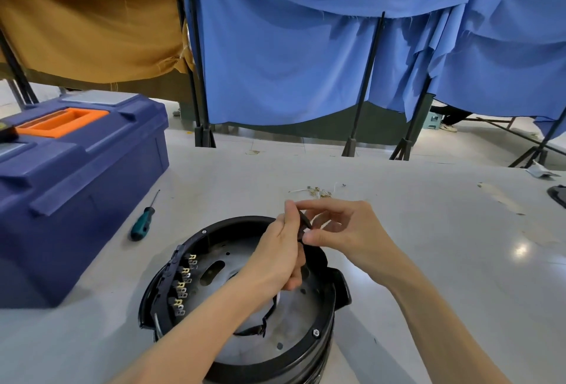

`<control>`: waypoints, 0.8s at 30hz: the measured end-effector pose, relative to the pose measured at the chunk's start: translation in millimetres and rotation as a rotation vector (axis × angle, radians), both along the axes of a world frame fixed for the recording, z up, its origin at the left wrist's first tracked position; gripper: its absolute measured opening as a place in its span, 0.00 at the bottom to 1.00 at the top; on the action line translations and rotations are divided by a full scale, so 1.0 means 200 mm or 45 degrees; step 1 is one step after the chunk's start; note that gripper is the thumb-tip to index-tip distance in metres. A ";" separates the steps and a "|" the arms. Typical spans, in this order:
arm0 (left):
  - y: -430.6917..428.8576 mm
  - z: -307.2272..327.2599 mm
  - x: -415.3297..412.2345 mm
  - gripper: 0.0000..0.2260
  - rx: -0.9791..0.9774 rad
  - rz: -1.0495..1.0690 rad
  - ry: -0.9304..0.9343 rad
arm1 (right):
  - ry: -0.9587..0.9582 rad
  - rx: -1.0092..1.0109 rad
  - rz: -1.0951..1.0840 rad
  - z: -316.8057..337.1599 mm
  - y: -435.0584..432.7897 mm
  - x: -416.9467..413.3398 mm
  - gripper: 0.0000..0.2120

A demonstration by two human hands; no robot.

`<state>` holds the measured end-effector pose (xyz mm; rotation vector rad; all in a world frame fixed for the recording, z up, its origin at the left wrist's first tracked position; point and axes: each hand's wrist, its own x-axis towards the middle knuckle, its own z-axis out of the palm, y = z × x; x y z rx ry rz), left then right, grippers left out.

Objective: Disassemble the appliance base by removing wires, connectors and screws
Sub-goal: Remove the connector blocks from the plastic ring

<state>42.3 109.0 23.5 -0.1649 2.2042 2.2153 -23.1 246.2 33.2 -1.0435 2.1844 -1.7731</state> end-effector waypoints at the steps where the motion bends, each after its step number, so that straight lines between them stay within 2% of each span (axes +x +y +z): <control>1: 0.00 0.01 0.00 0.28 0.011 -0.035 0.016 | 0.019 -0.016 -0.010 0.01 0.00 0.01 0.16; 4: -0.01 0.01 0.01 0.31 -0.064 -0.013 0.043 | 0.028 -0.054 -0.043 0.02 0.00 0.00 0.14; 6: -0.03 0.01 0.00 0.30 -0.122 0.074 0.061 | -0.022 -0.093 -0.155 0.02 0.03 -0.02 0.13; 9: -0.09 0.03 -0.03 0.20 -0.285 0.221 0.124 | -0.087 -0.135 -0.436 0.01 0.10 -0.10 0.09; 11: -0.14 0.04 -0.05 0.12 -0.496 0.342 0.209 | -0.121 -0.099 -0.629 -0.02 0.17 -0.17 0.06; 14: -0.24 0.06 -0.05 0.06 -0.936 0.528 0.336 | -0.156 0.113 -0.813 -0.11 0.26 -0.27 0.04; 17: -0.34 0.04 -0.06 0.03 -1.162 0.597 0.343 | -0.137 0.391 -0.827 -0.21 0.24 -0.34 0.05; 21: -0.43 -0.03 -0.05 0.11 -1.270 0.581 0.197 | 0.061 0.747 -0.794 -0.28 0.18 -0.40 0.06; 24: -0.46 -0.06 -0.04 0.13 -1.261 0.539 0.057 | 0.125 0.848 -0.824 -0.30 0.16 -0.40 0.07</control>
